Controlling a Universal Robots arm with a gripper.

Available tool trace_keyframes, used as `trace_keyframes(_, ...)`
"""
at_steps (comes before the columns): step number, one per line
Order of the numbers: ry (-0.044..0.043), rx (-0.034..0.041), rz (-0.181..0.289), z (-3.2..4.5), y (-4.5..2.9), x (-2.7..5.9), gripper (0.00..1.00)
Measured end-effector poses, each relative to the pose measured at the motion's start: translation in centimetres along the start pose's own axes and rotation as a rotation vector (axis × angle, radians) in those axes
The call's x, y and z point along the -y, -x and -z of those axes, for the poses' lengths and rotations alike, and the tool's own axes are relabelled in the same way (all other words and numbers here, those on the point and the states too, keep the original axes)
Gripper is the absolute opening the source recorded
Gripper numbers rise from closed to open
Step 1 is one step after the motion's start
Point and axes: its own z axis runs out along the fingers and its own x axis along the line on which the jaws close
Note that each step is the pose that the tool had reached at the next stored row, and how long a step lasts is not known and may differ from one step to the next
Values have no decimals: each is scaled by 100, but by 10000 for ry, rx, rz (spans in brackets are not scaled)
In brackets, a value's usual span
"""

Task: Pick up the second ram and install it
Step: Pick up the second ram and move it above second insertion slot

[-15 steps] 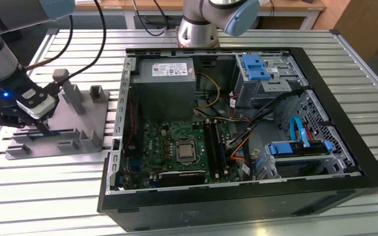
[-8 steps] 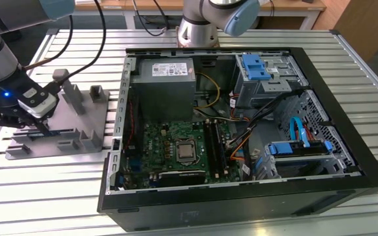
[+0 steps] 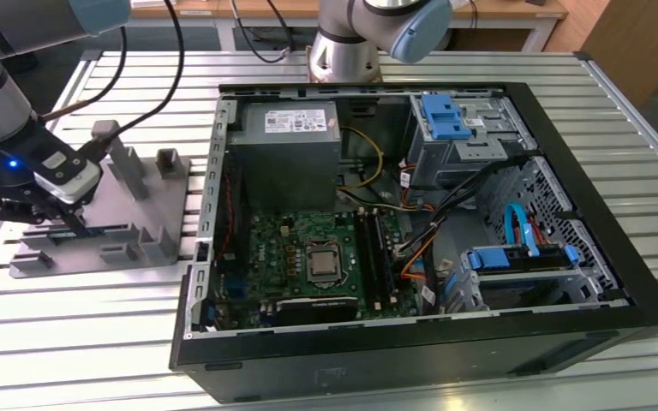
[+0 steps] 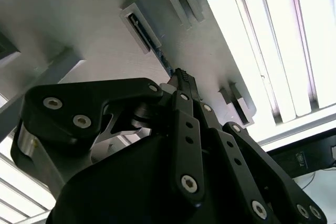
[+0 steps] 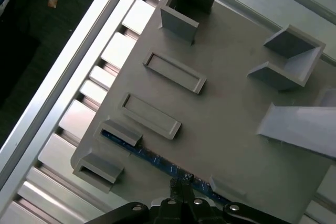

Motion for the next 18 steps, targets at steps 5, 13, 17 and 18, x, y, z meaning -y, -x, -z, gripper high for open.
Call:
trace_keyframes(5, -3, -3, 225, 0, 0, 0, 10)
trace_keyframes(13, -9, -8, 574, 0, 0, 0, 10)
trace_keyframes(17, -11, -11, 751, 0, 0, 0, 10)
trace_keyframes(18, -12, -12, 793, 0, 0, 0, 10)
